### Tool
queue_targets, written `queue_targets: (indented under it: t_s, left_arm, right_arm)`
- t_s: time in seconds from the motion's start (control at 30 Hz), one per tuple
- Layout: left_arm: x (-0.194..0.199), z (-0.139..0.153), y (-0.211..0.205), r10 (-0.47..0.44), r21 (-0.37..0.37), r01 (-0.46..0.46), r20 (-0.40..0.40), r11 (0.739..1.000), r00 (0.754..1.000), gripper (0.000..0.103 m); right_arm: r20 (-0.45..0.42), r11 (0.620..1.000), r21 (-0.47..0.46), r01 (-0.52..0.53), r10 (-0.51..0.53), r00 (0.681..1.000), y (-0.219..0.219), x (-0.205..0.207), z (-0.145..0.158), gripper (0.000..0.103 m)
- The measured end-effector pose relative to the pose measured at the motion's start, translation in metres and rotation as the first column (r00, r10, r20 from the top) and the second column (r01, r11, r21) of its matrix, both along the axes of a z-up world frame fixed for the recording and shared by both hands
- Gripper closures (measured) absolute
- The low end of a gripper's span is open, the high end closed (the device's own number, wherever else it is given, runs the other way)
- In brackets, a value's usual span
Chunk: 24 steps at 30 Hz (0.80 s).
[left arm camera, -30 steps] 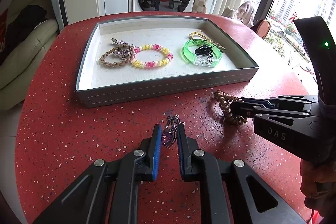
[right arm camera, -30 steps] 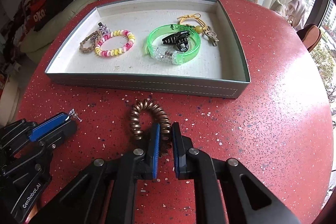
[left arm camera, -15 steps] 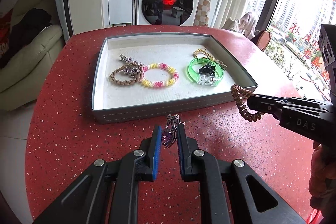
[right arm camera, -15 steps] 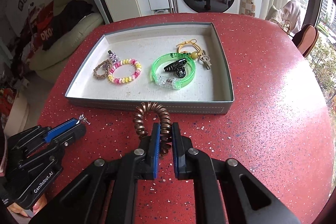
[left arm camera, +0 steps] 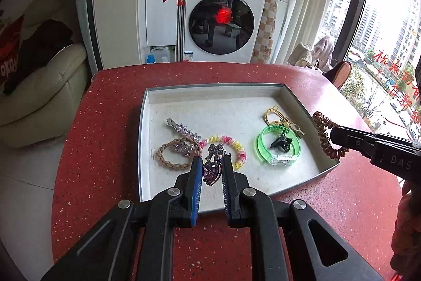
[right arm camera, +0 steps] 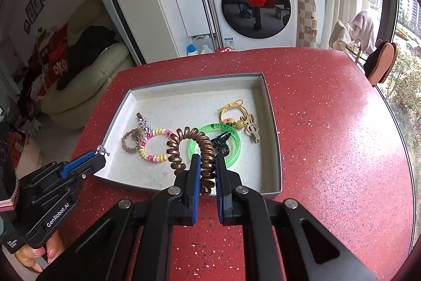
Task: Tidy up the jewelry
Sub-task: 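Carry the purple pendant and brown coil into the gray tray with both tools, then open the right tool over the green bangle while the left tool releases the pendant by the star clip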
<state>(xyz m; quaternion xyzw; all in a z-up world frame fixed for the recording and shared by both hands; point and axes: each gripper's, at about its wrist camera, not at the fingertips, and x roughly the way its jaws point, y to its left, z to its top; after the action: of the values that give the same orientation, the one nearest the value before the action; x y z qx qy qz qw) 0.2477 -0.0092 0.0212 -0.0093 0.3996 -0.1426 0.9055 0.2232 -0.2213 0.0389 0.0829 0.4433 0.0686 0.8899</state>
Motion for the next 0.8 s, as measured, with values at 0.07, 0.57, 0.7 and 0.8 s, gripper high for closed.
queue_targets:
  t_s: [0.07, 0.57, 0.7, 0.8]
  left_arm:
    - [0.015, 0.0, -0.002, 0.009, 0.003, -0.009, -0.001, 1.0, 1.0, 0.07]
    - [0.081, -0.031, -0.028, 0.042, 0.055, -0.039, -0.057, 0.998, 0.998, 0.07]
    - [0.085, -0.046, -0.031, 0.054, 0.077, -0.048, -0.082, 0.996, 0.995, 0.07]
    - [0.088, -0.056, -0.032, 0.061, 0.094, -0.052, -0.096, 0.994, 0.993, 0.07]
  right_arm:
    - [-0.005, 1.0, 0.008, 0.007, -0.007, 1.0, -0.002, 0.014, 0.0, 0.092]
    - [-0.052, 0.998, 0.005, 0.06, -0.06, 0.997, -0.006, 0.085, -0.035, 0.092]
    - [-0.058, 0.996, -0.017, 0.085, -0.086, 0.995, -0.012, 0.091, -0.044, 0.092]
    - [-0.072, 0.994, -0.029, 0.102, -0.104, 0.992, -0.015, 0.094, -0.052, 0.092]
